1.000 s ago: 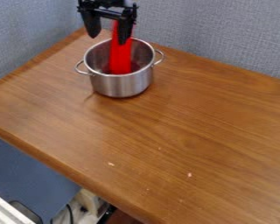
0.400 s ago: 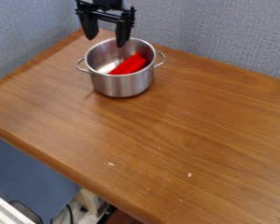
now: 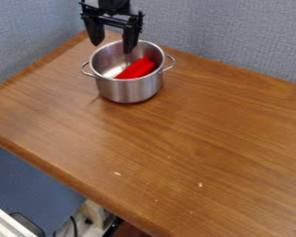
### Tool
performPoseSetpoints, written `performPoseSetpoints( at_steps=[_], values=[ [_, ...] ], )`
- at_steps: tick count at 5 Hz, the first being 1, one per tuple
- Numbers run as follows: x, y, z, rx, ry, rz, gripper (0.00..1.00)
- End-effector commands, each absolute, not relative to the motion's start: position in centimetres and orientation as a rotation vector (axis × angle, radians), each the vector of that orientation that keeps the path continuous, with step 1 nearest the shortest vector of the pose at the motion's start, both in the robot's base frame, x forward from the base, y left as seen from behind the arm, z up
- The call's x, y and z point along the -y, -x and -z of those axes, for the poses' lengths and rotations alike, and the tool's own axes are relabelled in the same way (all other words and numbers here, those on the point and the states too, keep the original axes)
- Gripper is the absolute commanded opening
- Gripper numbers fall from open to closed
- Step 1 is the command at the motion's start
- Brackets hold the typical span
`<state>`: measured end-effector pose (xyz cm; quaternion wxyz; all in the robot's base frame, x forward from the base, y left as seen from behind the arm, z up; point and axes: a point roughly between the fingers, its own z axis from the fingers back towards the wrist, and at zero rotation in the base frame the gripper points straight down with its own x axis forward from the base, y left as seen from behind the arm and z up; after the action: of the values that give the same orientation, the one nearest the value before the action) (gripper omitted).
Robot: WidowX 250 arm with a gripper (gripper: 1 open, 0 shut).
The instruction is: Put the red object in the metal pot
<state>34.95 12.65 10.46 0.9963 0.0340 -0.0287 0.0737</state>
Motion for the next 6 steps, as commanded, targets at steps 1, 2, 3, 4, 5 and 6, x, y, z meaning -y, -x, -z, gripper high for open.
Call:
performPoseSetpoints(
  at_steps=[1, 2, 3, 4, 5, 6],
  values=[
    [-12.2, -35.1, -11.0, 0.077, -0.085, -0.126, 1.0],
    [-11.9, -35.1, -10.5, 0.068, -0.087, -0.117, 1.0],
    [-11.7, -35.1, -10.1, 0.061, -0.09, -0.11, 1.0],
    [-11.5, -35.1, -9.6, 0.053, -0.095, -0.104, 1.0],
    [-11.4, -35.2, -9.3, 0.048, -0.096, -0.1, 1.0],
    [-11.4, -35.2, -9.2, 0.042, -0.097, -0.096, 1.0]
  ],
)
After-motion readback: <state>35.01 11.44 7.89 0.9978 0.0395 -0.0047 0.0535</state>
